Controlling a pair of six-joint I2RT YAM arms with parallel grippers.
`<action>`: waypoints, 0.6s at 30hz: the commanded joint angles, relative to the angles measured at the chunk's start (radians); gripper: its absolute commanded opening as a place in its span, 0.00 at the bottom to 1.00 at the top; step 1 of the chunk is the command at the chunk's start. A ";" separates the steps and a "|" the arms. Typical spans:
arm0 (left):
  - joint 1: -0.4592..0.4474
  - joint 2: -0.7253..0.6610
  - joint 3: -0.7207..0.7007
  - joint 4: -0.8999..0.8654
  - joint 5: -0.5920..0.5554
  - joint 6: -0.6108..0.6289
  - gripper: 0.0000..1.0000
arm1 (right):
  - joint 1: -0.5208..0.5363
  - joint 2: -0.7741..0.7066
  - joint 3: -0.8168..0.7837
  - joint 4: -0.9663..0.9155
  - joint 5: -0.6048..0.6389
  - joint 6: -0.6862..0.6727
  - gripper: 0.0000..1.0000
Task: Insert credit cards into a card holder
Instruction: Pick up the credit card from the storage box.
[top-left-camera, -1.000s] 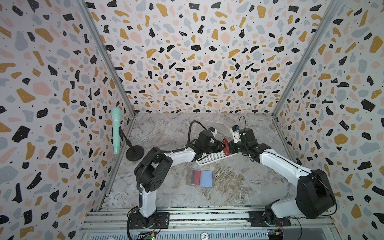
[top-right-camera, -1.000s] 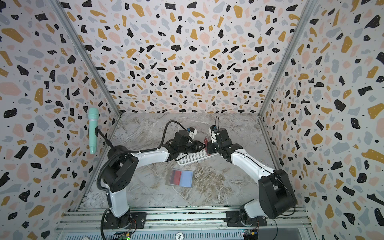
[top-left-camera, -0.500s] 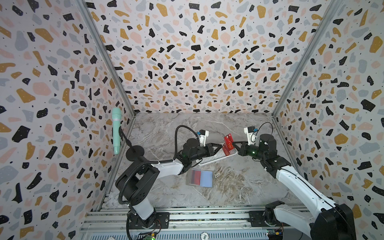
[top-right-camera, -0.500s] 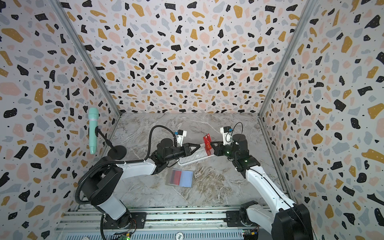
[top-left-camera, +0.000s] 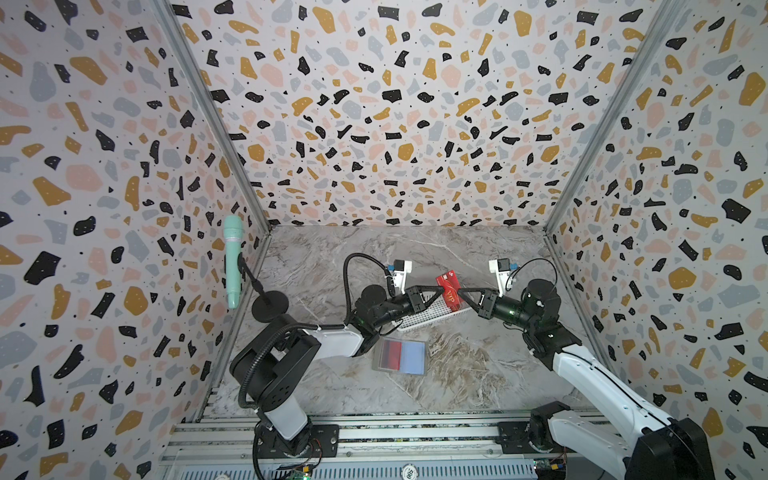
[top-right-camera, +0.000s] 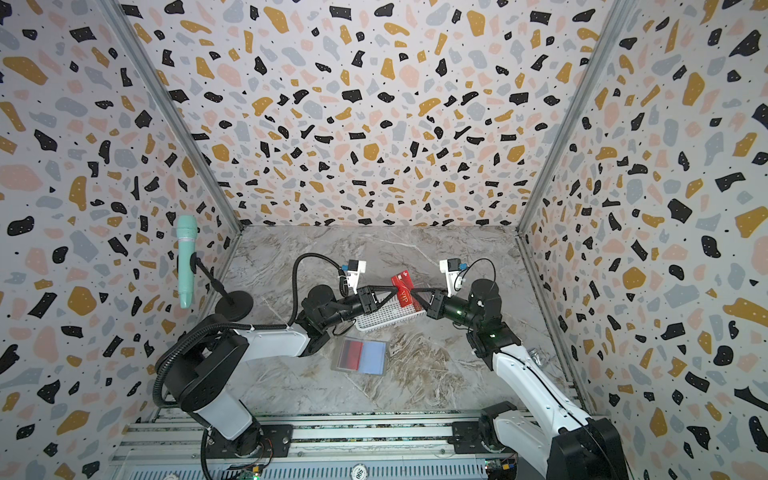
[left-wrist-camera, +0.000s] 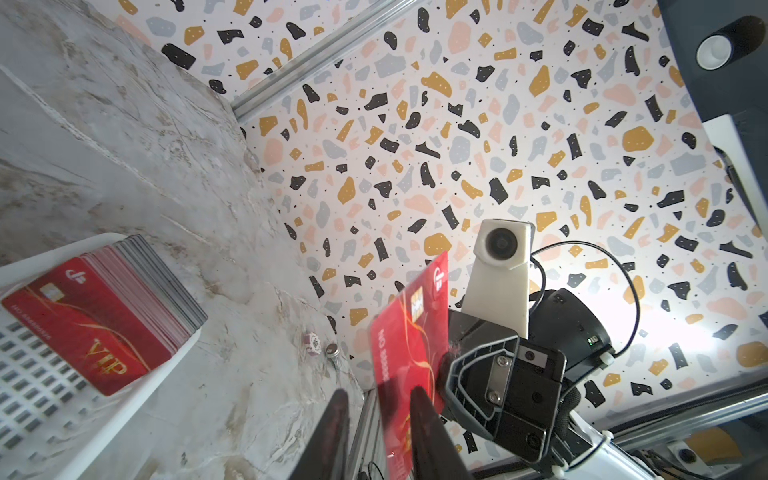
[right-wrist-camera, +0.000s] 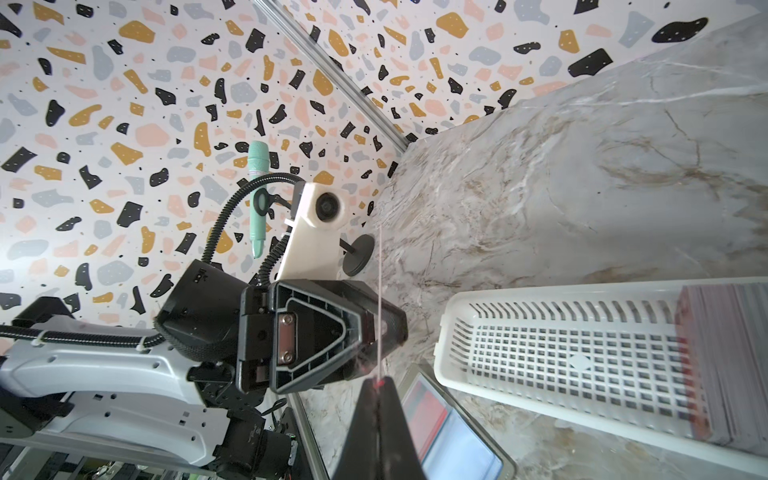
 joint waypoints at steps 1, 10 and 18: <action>-0.003 0.011 -0.006 0.118 0.025 -0.028 0.27 | -0.004 0.007 -0.016 0.091 -0.043 0.050 0.04; -0.007 0.016 -0.010 0.152 0.027 -0.045 0.18 | -0.003 0.027 -0.052 0.147 -0.045 0.084 0.04; -0.004 0.012 -0.021 0.141 0.012 -0.032 0.03 | 0.010 0.016 -0.078 0.120 -0.011 0.074 0.18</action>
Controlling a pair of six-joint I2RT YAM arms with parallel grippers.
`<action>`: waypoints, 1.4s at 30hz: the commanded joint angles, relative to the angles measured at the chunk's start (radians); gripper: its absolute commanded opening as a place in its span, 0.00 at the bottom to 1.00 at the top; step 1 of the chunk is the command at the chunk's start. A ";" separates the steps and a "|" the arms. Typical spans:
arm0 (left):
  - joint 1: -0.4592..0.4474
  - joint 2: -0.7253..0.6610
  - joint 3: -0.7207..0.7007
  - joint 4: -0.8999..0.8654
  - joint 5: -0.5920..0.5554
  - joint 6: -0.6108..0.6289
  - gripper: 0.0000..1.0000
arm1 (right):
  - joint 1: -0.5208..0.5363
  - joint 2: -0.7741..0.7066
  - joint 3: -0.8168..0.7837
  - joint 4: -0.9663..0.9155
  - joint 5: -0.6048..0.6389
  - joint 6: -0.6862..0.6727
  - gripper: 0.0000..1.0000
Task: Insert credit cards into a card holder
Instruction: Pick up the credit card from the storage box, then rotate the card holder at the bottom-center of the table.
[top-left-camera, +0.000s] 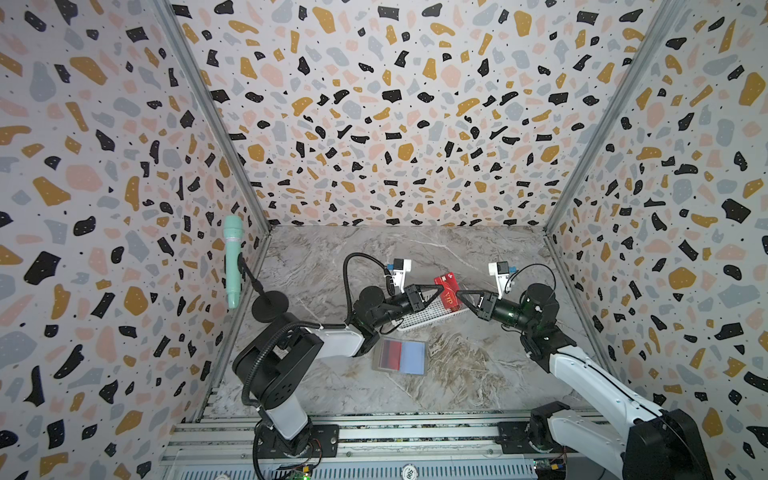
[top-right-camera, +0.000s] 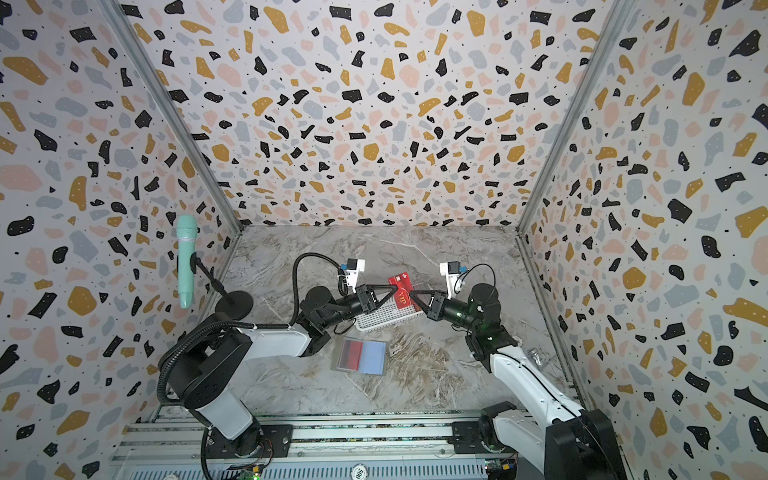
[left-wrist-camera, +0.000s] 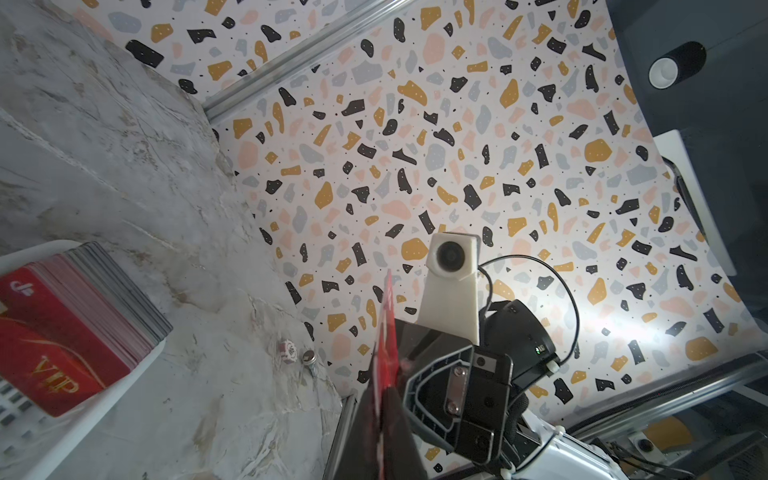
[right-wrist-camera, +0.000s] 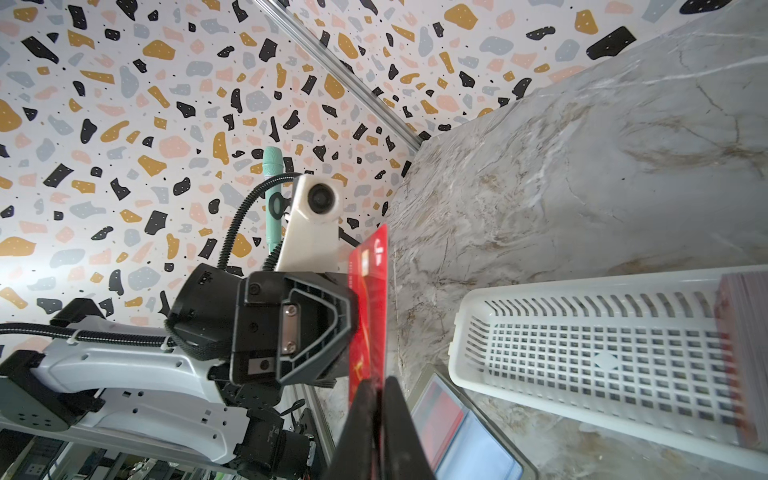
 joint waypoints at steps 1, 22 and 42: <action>-0.003 -0.010 -0.022 0.029 0.002 0.039 0.01 | 0.020 -0.023 -0.010 -0.027 0.030 -0.021 0.23; 0.184 -0.302 -0.226 -0.467 0.044 0.312 0.00 | 0.639 0.086 -0.005 -0.427 0.791 -0.136 0.46; 0.212 -0.432 -0.258 -0.829 0.062 0.471 0.00 | 0.656 0.342 0.063 -0.386 0.881 -0.137 0.19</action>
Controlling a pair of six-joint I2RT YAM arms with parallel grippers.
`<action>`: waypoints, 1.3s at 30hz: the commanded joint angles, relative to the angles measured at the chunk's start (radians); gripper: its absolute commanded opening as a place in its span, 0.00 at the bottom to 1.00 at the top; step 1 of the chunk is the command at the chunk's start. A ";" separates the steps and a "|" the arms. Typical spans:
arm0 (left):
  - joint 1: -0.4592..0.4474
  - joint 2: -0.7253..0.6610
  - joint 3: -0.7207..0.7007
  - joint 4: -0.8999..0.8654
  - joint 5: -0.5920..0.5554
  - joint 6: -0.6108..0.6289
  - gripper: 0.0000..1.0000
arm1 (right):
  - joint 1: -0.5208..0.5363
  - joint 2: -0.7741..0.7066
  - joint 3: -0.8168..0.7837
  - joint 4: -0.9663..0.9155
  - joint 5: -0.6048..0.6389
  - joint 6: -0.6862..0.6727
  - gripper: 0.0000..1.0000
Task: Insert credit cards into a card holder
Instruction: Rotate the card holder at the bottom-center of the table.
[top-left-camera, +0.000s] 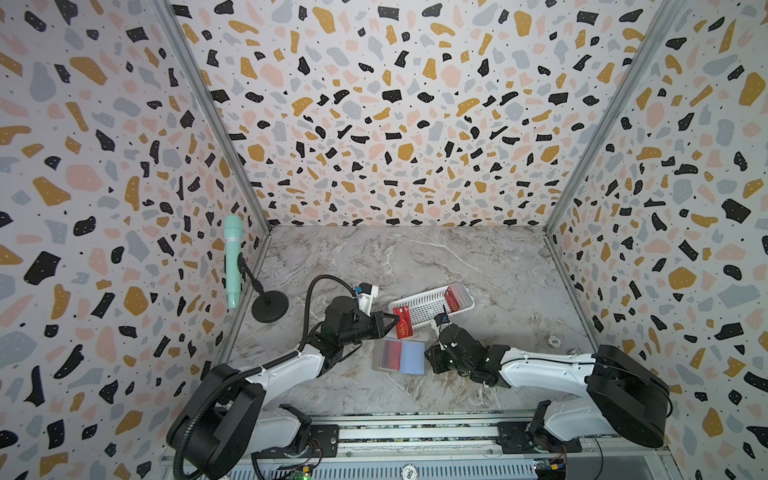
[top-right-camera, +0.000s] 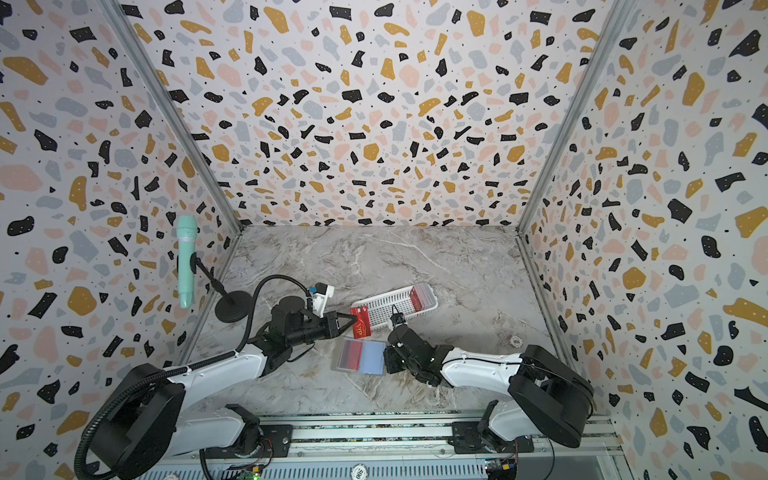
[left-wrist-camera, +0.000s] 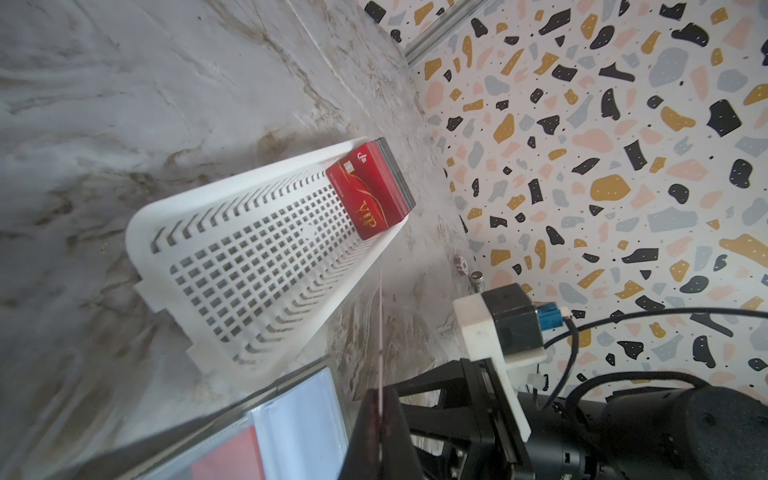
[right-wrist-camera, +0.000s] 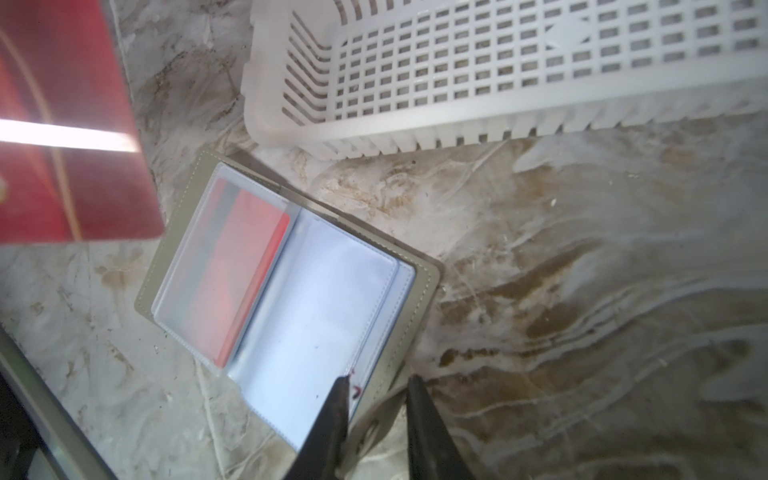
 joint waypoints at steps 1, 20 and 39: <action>0.007 -0.027 -0.001 -0.072 0.028 0.055 0.00 | -0.018 0.001 0.029 -0.003 0.045 -0.014 0.17; -0.045 0.033 -0.046 -0.138 0.000 -0.038 0.00 | -0.121 0.056 0.019 0.052 -0.085 -0.095 0.25; -0.062 0.115 -0.131 0.087 -0.011 -0.242 0.00 | -0.069 0.079 -0.037 0.067 -0.087 -0.048 0.31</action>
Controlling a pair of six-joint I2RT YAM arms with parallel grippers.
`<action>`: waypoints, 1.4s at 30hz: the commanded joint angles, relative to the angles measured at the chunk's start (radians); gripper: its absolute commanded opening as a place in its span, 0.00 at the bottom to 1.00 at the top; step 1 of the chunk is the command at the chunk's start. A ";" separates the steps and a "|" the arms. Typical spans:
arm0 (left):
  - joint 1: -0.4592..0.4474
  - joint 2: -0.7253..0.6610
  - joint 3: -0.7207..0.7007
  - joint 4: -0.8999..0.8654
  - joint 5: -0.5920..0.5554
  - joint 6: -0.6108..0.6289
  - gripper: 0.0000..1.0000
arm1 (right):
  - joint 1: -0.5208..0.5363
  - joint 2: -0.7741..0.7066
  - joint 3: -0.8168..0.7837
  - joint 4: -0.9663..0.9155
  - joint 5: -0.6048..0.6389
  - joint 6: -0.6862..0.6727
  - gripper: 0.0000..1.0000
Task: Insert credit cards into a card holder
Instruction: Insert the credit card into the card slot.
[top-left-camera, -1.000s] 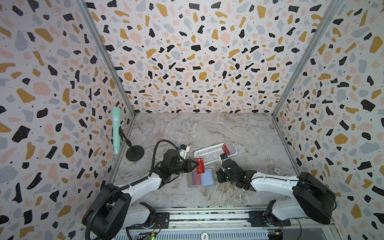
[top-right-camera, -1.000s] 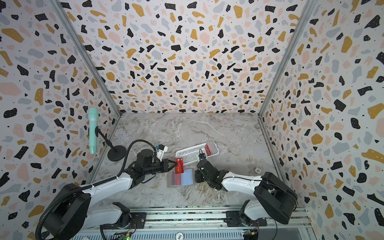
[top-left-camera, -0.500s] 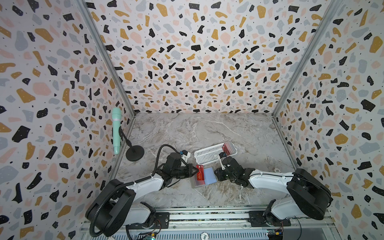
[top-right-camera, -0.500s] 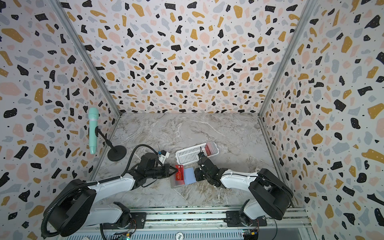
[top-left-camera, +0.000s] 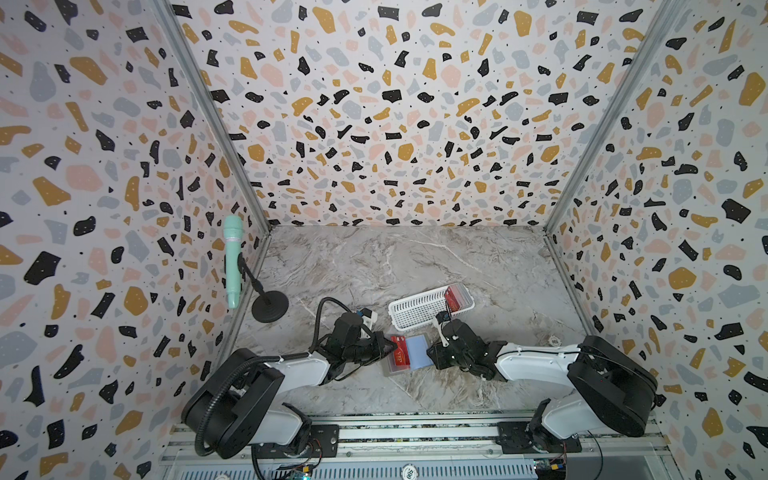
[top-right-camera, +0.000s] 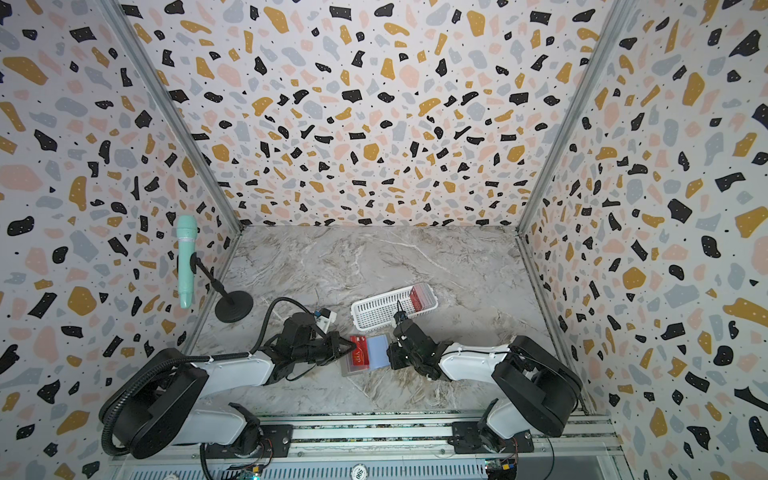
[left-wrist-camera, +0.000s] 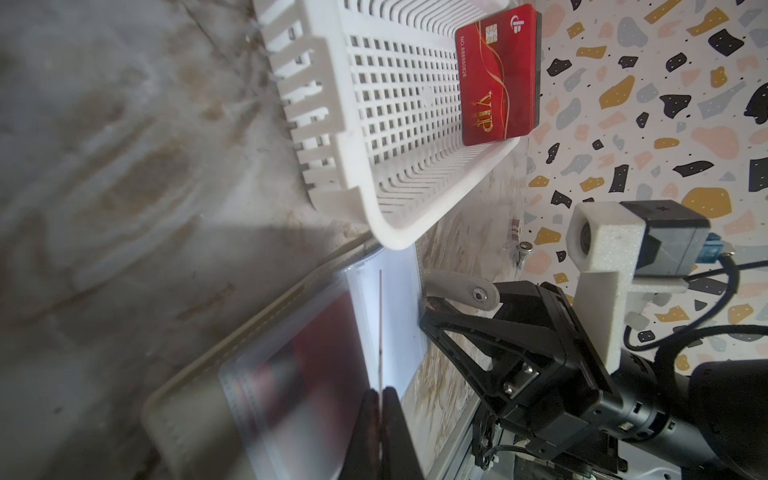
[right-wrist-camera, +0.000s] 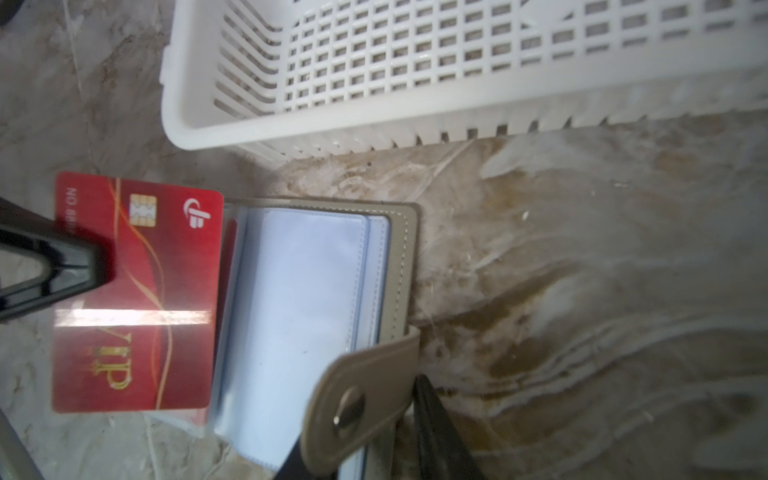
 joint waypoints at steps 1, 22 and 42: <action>-0.007 0.010 -0.012 0.064 0.003 -0.020 0.00 | 0.014 -0.007 -0.019 -0.013 0.015 0.022 0.31; -0.007 0.088 -0.037 0.108 0.011 0.015 0.00 | 0.034 -0.005 -0.023 -0.032 0.041 0.038 0.31; -0.012 0.173 -0.052 0.256 0.062 0.008 0.00 | 0.040 0.005 -0.032 -0.016 0.054 0.045 0.30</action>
